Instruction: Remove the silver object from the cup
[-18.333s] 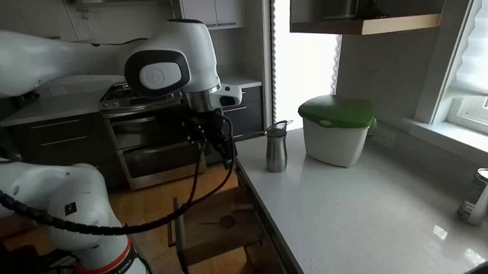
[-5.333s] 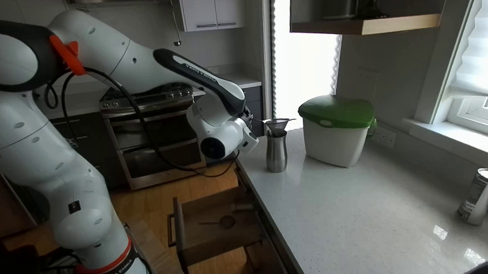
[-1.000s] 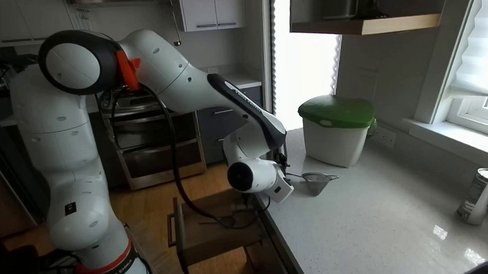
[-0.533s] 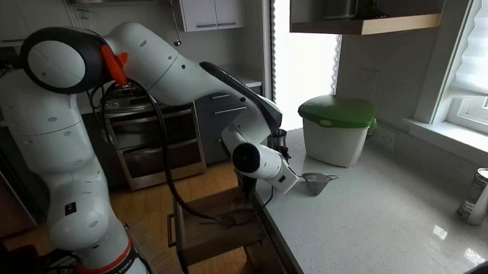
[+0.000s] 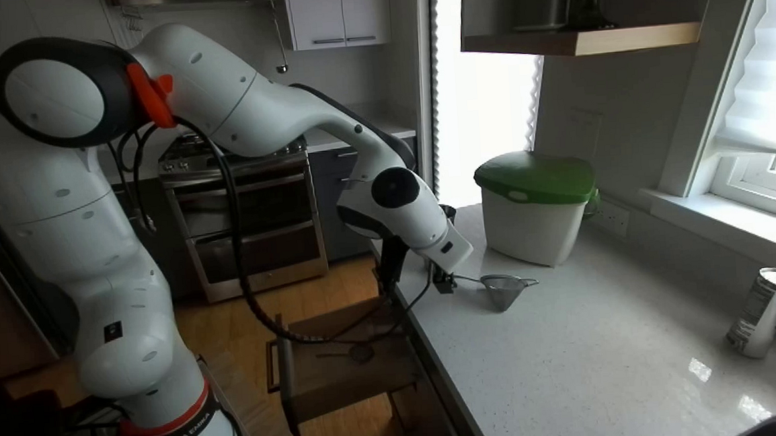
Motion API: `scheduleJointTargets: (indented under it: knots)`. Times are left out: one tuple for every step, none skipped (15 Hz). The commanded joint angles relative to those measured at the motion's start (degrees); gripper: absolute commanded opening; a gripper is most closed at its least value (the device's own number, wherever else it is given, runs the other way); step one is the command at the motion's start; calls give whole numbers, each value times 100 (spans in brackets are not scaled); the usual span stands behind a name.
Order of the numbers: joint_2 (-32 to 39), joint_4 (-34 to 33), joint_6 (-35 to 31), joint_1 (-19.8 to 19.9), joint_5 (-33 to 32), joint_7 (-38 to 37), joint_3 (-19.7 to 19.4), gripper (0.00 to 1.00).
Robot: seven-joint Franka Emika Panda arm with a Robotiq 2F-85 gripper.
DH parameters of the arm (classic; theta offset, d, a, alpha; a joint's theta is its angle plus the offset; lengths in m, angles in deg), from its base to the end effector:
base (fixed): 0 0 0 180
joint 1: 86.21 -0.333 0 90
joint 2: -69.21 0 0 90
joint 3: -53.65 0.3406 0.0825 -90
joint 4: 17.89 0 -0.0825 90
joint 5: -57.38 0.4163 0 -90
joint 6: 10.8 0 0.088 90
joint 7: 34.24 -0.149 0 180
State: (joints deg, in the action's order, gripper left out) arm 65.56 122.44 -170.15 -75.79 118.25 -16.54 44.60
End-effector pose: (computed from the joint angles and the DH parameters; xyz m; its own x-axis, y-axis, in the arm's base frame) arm 0.4947 -0.2022 0.3171 0.4866 -0.8432 0.2286 -0.6423 -0.5226 -0.5607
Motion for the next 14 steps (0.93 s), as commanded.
scheduleJointTargets:
  knots:
    - [-115,517,-234,470,-1604,-1267,345,100]
    - [-161,607,-200,643,-2086,-1592,403,100]
    - [-262,656,-16,854,-2555,-1908,476,100]
    - [-392,678,115,1049,-3021,-2227,531,100]
    - [-539,664,299,1250,-3489,-2539,592,100]
    - [-744,610,568,1423,-3955,-2868,636,100]
    - [-1038,509,1025,1467,-4431,-3228,571,100]
    - [-1277,381,1494,1112,-4676,-3342,162,100]
    - [-1482,266,1906,1045,-4663,-3258,107,100]
    - [-1729,115,2365,974,-4675,-3212,32,100]
    - [-2017,-40,2806,934,-4734,-3206,3,100]
    - [-2267,-202,3236,877,-4721,-3201,-17,100]
    - [-2531,-345,3689,845,-4796,-3247,20,100]
    - [-2719,-503,4095,797,-4815,-3248,44,100]
